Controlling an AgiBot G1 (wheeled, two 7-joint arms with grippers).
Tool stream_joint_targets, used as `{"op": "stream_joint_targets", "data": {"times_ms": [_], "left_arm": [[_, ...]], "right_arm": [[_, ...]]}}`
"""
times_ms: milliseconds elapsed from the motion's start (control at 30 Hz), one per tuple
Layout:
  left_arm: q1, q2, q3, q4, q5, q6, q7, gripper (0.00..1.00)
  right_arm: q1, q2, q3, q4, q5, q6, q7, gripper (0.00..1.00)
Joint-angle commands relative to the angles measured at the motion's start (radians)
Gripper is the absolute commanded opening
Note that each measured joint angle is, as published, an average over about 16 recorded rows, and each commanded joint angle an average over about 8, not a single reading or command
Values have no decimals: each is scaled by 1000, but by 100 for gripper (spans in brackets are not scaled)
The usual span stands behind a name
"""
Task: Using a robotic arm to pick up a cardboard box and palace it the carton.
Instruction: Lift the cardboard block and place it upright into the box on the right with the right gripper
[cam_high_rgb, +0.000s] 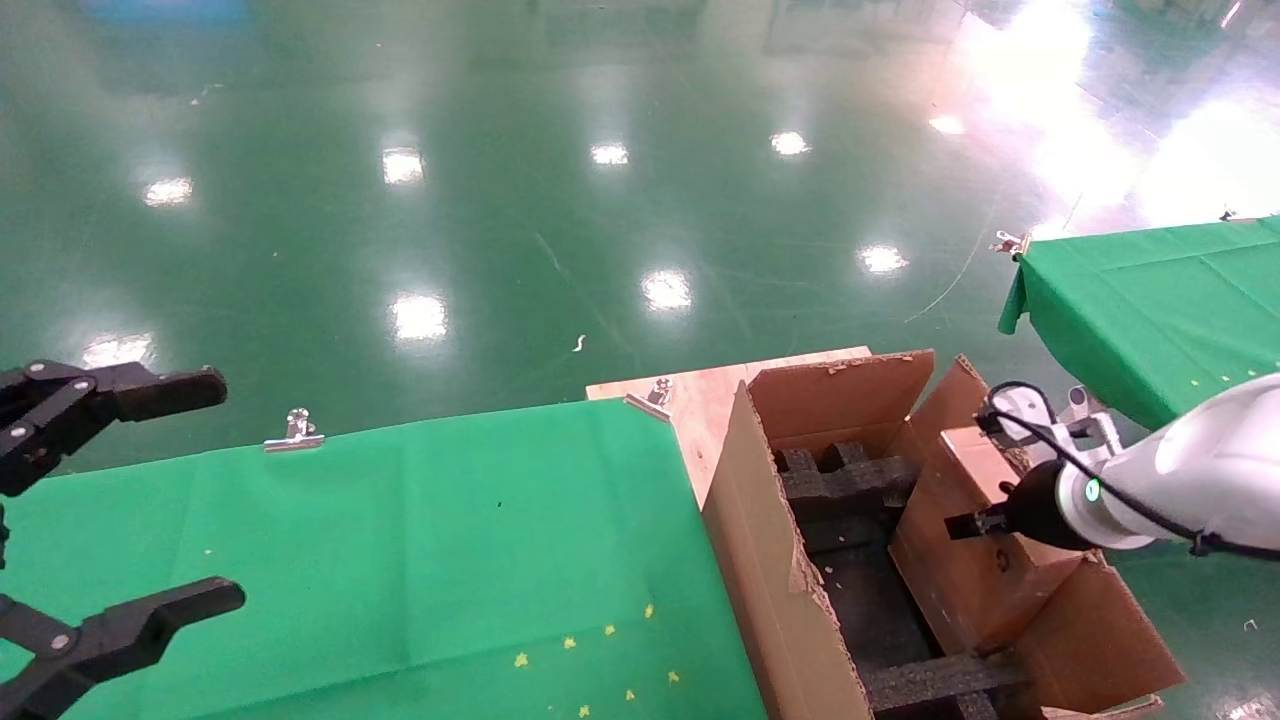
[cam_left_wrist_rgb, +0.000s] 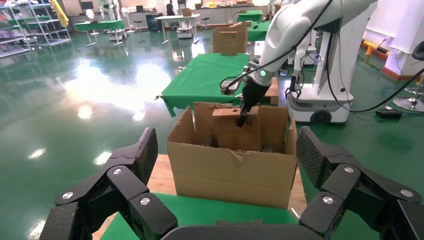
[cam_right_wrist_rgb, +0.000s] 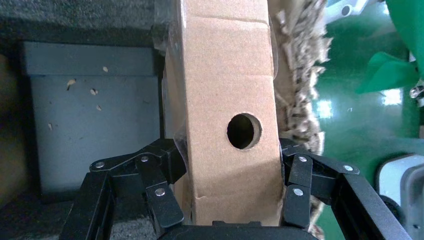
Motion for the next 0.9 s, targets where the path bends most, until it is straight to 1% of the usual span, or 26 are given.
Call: {"op": "stream_joint_targets", "data": {"times_ms": [33,267,467,667,900], "left_arm": [[0,0,0,0,0,0,0,100],[0,0,0,0,0,0,0,100],[0,0,0,0,0,0,0,100],[0,0,0,0,0,0,0,100],[0,0,0,0,0,0,0,100]], "right_arm": [[-19,-4,-4,-1,-13,15,19,0],[-70,-25,-13,-22,-53,59,70,0],[-111,-55,-19,-68,-46,99,82,0],[-159,-98,-28,-157,-4,158,45,0],[-207,-151,-37,-282,79,217,-47,0]]}}
